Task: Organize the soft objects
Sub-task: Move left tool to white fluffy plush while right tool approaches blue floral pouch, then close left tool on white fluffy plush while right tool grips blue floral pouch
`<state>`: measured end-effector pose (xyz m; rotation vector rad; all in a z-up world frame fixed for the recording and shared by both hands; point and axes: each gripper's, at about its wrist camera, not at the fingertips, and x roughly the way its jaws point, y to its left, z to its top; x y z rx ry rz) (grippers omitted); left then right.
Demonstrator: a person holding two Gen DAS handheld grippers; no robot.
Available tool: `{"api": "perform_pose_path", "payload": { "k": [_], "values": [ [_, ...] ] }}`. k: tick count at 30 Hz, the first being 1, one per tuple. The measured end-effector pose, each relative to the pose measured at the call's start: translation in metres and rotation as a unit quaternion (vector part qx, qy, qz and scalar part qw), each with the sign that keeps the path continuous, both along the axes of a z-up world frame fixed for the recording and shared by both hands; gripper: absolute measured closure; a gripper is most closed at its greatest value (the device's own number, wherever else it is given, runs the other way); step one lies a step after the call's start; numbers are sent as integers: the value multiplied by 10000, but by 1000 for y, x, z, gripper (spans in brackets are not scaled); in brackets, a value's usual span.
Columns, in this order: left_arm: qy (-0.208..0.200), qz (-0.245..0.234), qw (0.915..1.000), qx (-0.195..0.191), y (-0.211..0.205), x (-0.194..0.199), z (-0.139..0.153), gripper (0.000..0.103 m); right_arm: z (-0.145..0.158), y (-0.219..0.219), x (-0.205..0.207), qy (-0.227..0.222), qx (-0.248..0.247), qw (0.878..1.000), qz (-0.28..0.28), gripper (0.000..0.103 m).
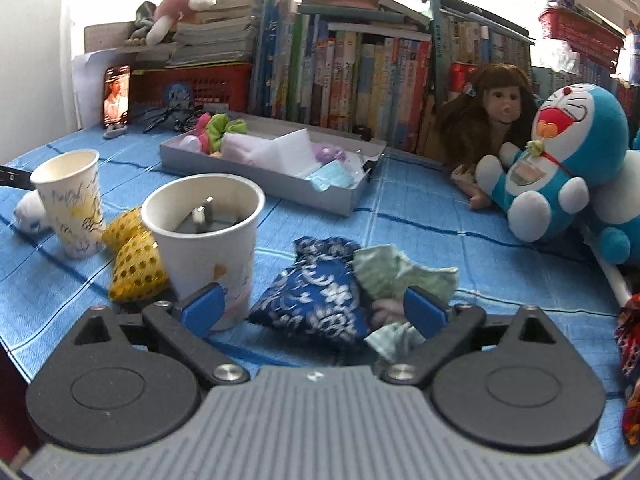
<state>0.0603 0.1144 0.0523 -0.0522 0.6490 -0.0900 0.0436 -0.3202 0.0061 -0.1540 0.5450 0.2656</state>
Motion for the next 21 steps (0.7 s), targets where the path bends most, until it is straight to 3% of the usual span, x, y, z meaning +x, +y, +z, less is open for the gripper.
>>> {"api": "perform_pose_path", "payload": {
  "k": [10,21],
  "values": [
    [189,-42,9998,-14,1,-4,-26,23,-13,19,-5,-125,-242,9992,285,11],
    [113,-49,9999,93,-7,1,-32,23,-19,22,0,-130,-279,9987,414,11]
  ]
}}
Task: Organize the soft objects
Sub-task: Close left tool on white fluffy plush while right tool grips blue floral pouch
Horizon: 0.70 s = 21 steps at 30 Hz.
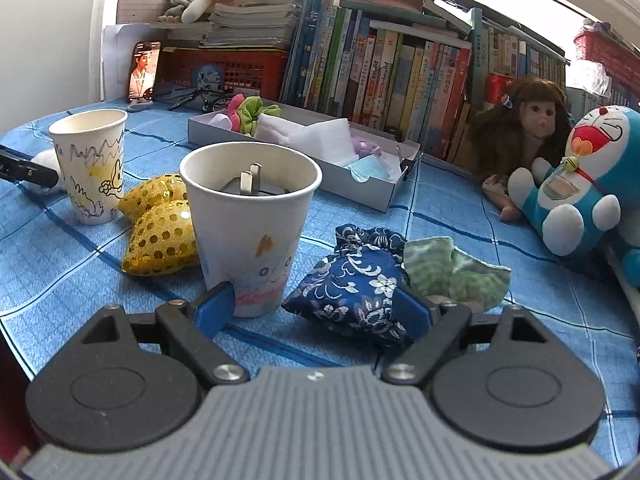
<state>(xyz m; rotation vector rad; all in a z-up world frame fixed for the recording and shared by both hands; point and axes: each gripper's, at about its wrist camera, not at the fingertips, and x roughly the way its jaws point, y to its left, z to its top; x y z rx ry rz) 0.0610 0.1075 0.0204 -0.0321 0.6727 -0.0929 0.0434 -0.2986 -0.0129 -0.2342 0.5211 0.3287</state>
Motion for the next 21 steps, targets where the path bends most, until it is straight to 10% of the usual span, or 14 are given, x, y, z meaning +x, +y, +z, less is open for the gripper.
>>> {"api": "perform_pose_path", "payload": {
  "k": [21],
  "values": [
    [49,85,10000,-1,1,6,-9,27,-4,0,27,139,-852,9962,119,17]
  ]
}}
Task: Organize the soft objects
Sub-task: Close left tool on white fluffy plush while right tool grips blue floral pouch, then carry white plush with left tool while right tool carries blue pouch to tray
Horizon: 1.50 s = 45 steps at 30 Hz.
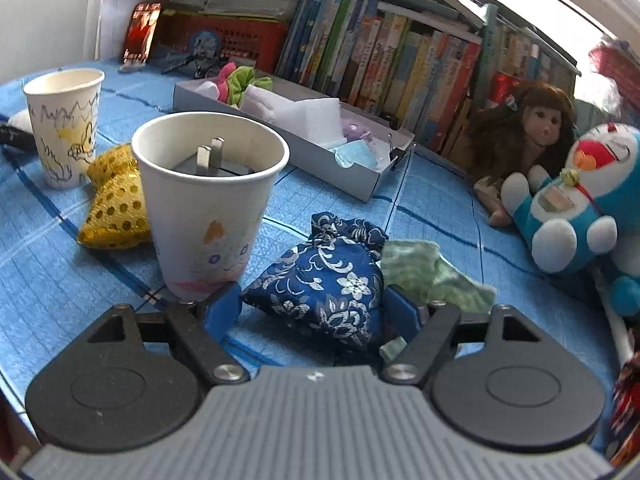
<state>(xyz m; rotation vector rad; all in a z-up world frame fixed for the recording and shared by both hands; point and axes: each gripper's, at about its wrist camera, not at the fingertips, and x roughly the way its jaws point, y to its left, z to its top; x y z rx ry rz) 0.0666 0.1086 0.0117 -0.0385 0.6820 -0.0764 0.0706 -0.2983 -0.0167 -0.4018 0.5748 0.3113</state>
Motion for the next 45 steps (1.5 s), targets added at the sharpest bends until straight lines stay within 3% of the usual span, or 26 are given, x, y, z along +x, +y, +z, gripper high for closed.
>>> {"api": "perform_pose_path", "payload": {
  "k": [7,11,14,17,25,36,45],
  "values": [
    [-30,45,10000,-24,1,0,-1,28,-3,4,9,59,-310,9993,184,20],
    [-70,105,9999,-102,2,-1,0,33,-2,5,4,-10,-275,9993,243,37],
    [-175,210,9995,-146,3,-3,3,37,0,8,-4,-378,-447,9982,96,51],
    [-281,244,9993,-102,1,-2,7,39,7,6,-7,-659,-425,9968,-123,56],
    [-463,223,9986,100,-7,-1,16,41,28,-9,-1,-840,-82,9950,-526,57],
    [-704,279,9971,120,-8,4,31,43,42,-14,-1,-938,252,9923,-773,57],
    [-879,240,9958,-13,-5,8,49,46,60,-22,2,-823,808,9887,-958,57]
  ]
}}
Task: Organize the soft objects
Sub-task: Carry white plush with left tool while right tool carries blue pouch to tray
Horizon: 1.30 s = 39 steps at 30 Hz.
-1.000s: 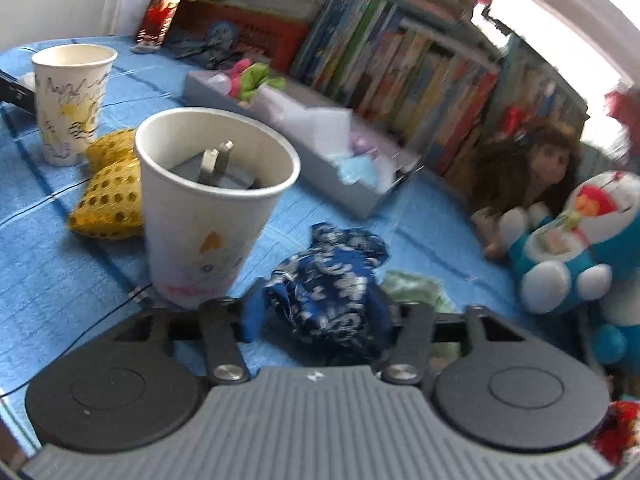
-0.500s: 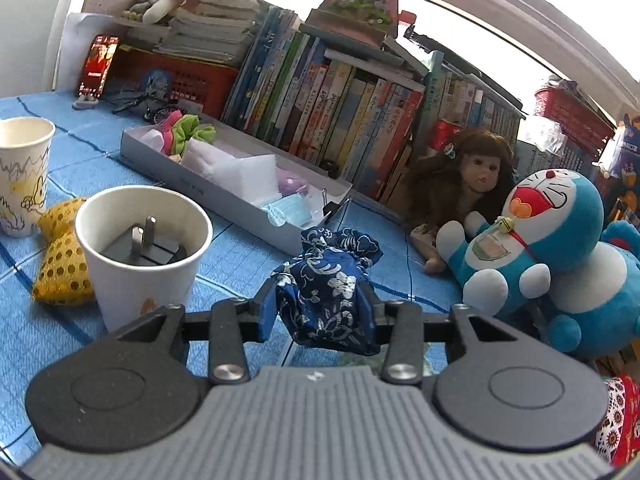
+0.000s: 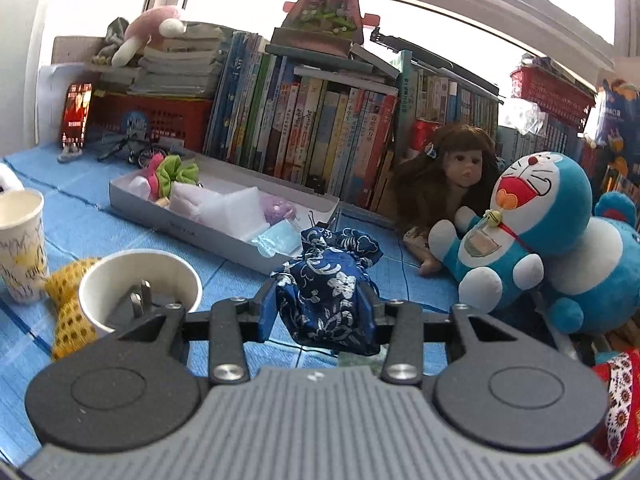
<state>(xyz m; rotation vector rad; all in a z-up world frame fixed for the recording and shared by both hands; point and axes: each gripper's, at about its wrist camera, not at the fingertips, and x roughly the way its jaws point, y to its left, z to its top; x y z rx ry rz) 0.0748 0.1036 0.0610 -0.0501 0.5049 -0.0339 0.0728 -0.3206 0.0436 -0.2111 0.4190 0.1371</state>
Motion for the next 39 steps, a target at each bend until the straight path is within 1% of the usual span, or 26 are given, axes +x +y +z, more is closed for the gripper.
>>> {"api": "perform_pose_path", "payload": {
  "k": [7,15,20,27,30,32,36,39],
  "values": [
    [-124,-52,9999,-93,1,10,16,46,11,-1,6,26,346,9994,8,57],
    [-168,-306,9991,-228,-11,32,43,46,26,6,18,39,551,9984,154,57],
    [-226,-537,9980,-237,-26,51,62,46,40,14,33,70,672,9973,276,57],
    [-280,-881,9955,-215,-60,88,90,46,61,26,66,189,974,9940,452,57],
    [-215,-1046,9940,-239,-74,105,97,46,67,32,82,250,1110,9922,509,57],
    [-58,-1211,9922,-276,-84,120,99,46,70,36,93,302,1175,9912,525,57],
    [301,-1233,9902,-587,-98,155,94,46,76,41,116,450,1423,9875,505,57],
    [441,-1227,9890,-693,-105,178,87,46,78,41,136,585,1561,9851,427,57]
  ]
}}
